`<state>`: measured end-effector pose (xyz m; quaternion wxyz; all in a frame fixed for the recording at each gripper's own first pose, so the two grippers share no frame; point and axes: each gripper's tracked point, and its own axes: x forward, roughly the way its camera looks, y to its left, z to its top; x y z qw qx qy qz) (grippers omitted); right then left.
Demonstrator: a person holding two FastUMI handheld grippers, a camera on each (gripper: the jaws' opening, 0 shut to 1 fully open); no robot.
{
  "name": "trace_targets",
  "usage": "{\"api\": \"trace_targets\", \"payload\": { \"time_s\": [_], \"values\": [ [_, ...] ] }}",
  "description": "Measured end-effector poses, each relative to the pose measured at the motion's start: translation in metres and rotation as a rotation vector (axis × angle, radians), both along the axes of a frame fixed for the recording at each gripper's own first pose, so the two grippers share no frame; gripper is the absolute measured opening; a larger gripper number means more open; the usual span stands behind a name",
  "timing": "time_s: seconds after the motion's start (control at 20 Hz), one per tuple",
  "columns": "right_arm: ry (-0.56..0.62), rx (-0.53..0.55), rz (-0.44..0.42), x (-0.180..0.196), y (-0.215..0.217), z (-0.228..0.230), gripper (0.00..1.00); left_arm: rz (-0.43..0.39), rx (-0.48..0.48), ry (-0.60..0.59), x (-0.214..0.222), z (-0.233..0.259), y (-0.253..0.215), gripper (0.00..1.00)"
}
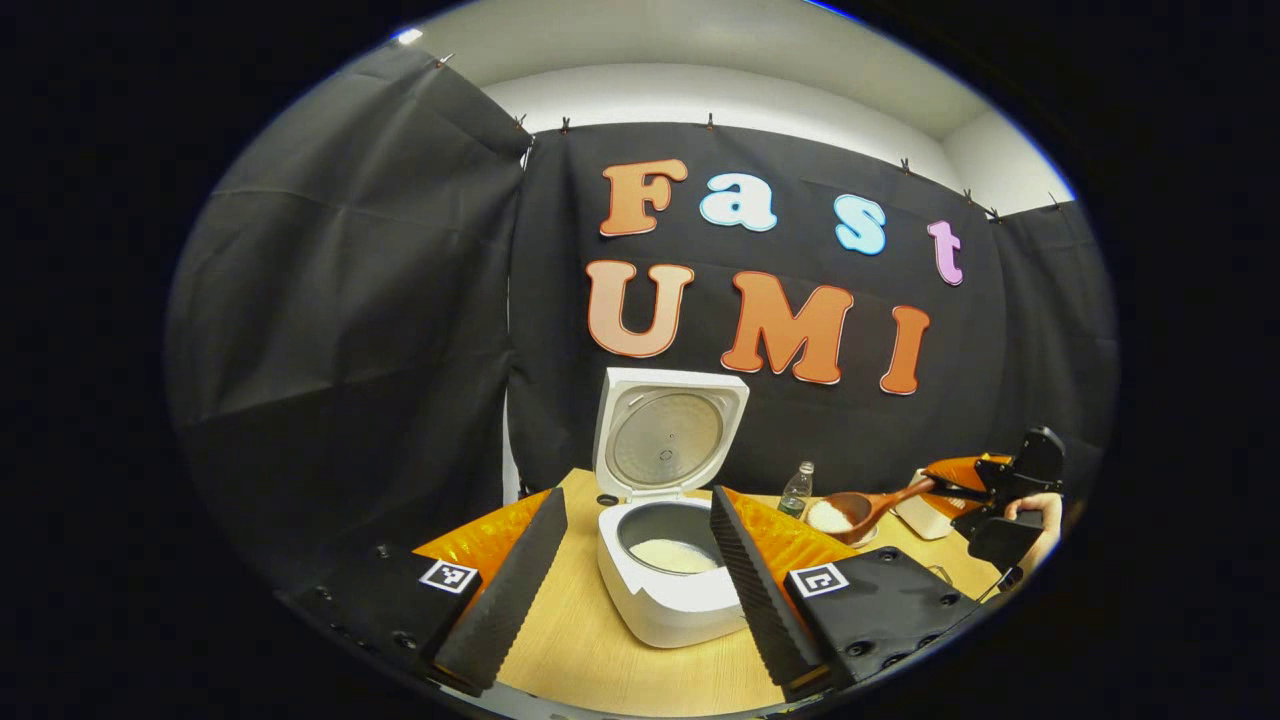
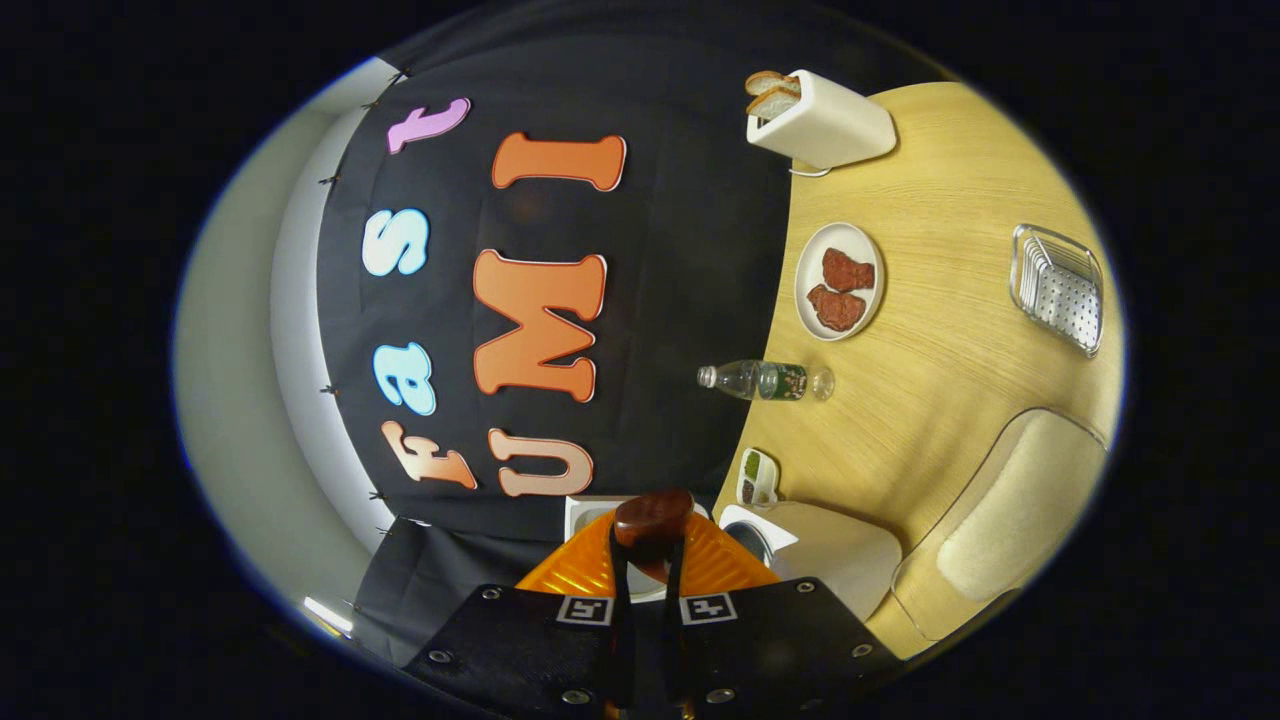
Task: Close the left gripper, press the button to open the rice cooker; take a wooden spoon from the chopstick holder with the right hand, scoop a spoonful of rice and pour it into the rice cooker, then put the wooden spoon back into the chopstick holder.
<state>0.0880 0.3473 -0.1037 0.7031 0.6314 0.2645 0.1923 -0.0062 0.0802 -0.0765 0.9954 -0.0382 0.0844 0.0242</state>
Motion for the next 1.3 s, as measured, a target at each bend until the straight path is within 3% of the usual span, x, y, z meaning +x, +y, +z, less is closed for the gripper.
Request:
{"api": "trace_targets", "payload": {
  "time_s": [0.35, 0.65, 0.85, 1.3],
  "values": [
    [-0.043, -0.054, 0.013, 0.027, 0.054, 0.017, 0.1, -0.056, -0.006, 0.008, -0.002, 0.002, -0.01, 1.0],
    [-0.136, -0.163, 0.045, 0.038, 0.1, 0.034, 0.1, -0.046, -0.022, -0.016, 0.001, 0.012, -0.002, 0.98],
    [-0.228, -0.292, 0.047, 0.041, 0.113, 0.039, 0.1, -0.043, -0.016, -0.023, 0.0, 0.015, -0.001, 0.98],
    [-0.302, -0.377, 0.043, 0.052, 0.117, 0.041, 0.1, -0.044, 0.001, -0.015, 0.001, 0.012, 0.002, 0.98]
  ]
}}
